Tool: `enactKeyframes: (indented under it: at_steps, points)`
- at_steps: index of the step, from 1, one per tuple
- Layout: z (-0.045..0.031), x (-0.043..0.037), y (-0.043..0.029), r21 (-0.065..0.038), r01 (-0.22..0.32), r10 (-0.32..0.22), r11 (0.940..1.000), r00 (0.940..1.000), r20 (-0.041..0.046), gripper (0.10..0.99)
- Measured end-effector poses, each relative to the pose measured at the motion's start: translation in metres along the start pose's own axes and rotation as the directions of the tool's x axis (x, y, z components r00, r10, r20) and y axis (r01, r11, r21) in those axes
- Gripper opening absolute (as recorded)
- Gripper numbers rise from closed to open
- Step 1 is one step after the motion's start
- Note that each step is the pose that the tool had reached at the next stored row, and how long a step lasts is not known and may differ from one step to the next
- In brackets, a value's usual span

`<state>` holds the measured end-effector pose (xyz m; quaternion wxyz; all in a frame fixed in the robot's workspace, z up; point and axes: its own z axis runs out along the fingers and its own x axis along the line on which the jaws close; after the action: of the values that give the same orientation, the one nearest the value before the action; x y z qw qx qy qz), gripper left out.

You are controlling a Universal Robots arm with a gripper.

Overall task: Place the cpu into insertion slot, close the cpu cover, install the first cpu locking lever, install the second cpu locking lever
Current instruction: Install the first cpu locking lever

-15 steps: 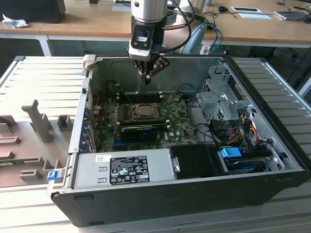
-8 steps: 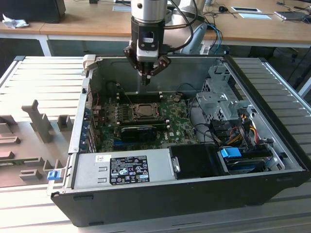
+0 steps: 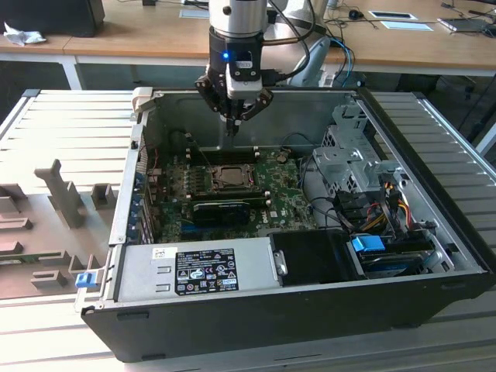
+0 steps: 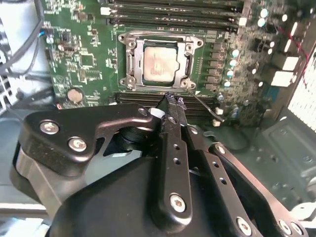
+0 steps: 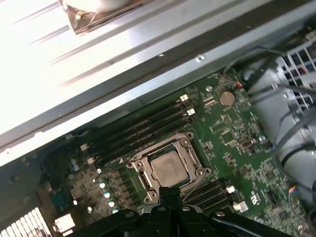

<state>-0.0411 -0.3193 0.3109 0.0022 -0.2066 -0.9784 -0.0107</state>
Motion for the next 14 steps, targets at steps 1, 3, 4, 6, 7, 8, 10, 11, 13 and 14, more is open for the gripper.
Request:
enactKeyframes:
  at_steps: [1, 3, 4, 6, 7, 8, 10, 11, 13, 14]
  points:
    - [0.0001, 0.0000, 0.0000, 0.000, 0.026, -0.026, 0.9997, 0.9997, -0.0006, 0.106]
    - [0.0002, 0.0000, 0.0000, 0.001, 0.069, -0.069, 0.9976, 0.9976, -0.0014, 0.106]
    - [0.0002, 0.0000, 0.0000, 0.001, 0.089, -0.089, 0.9961, 0.9961, -0.0018, 0.106]
    - [0.0005, 0.0000, 0.0000, 0.001, 0.152, -0.152, 0.9884, 0.9884, -0.0032, 0.106]
    - [0.0005, 0.0000, 0.0000, 0.001, 0.173, -0.173, 0.9849, 0.9849, -0.0036, 0.106]
    - [0.0005, 0.0000, 0.0000, 0.001, 0.189, -0.189, 0.9819, 0.9819, -0.0040, 0.106]
    - [0.0005, 0.0000, 0.0000, 0.001, 0.231, -0.231, 0.9730, 0.9730, -0.0049, 0.106]
    - [0.0005, 0.0000, 0.0000, 0.002, 0.249, -0.249, 0.9686, 0.9686, -0.0053, 0.106]
    - [0.0006, 0.0001, 0.0000, 0.002, 0.287, -0.287, 0.9580, 0.9580, -0.0061, 0.106]
    - [0.0006, 0.0001, -0.0001, 0.002, 0.306, -0.306, 0.9519, 0.9519, -0.0067, 0.106]
